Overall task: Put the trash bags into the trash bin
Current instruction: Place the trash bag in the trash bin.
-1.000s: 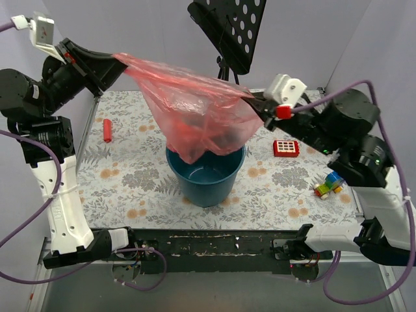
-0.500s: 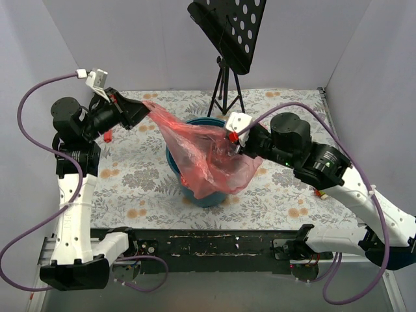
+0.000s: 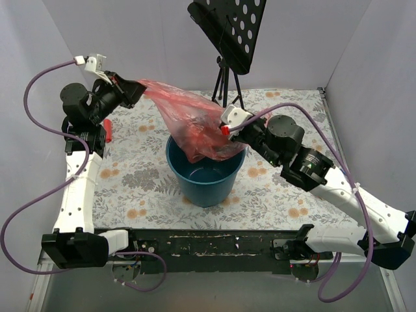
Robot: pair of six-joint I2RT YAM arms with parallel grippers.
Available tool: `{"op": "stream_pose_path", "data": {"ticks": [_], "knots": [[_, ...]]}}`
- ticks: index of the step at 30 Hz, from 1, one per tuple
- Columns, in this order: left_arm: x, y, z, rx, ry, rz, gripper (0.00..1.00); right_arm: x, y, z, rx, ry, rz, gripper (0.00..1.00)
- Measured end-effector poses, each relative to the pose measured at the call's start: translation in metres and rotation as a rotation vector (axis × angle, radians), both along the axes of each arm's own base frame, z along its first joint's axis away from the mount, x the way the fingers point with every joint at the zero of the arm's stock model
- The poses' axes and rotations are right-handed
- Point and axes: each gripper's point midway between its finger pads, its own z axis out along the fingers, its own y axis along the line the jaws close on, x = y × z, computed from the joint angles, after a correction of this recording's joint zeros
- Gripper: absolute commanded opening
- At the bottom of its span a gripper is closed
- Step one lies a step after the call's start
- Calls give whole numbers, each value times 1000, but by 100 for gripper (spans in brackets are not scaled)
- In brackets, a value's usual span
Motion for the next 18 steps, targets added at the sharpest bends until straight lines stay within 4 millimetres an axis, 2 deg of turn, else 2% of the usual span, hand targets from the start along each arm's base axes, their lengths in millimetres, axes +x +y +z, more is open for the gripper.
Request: {"op": "stream_pose_path", "data": {"ticks": [2,3,5,7,9,11,12,15,18], "knots": [[-7,-4,-7,16,-2,-23,0,-5,-6,-24,-61,16,12,32],[-12,-5,-14,24,2,-34,0,-9,-7,-35,-87,31,26,39],[-27,-9,-31,38,30,-66,0,-19,-12,-61,-161,83,68,47],[-40,-15,-41,43,59,-109,0,-27,-14,-71,-185,122,94,52],[-49,-20,-43,42,74,-145,0,-36,-16,-71,-206,151,126,53],[-59,-23,-42,40,80,-169,0,-43,-15,-53,-199,161,164,53],[-63,-24,-40,38,80,-176,0,-46,-12,-38,-182,154,183,53],[-75,-27,-35,35,72,-195,0,-53,0,25,-63,101,254,53],[-78,-28,-32,26,75,-202,0,-59,17,63,32,74,323,53]]}}
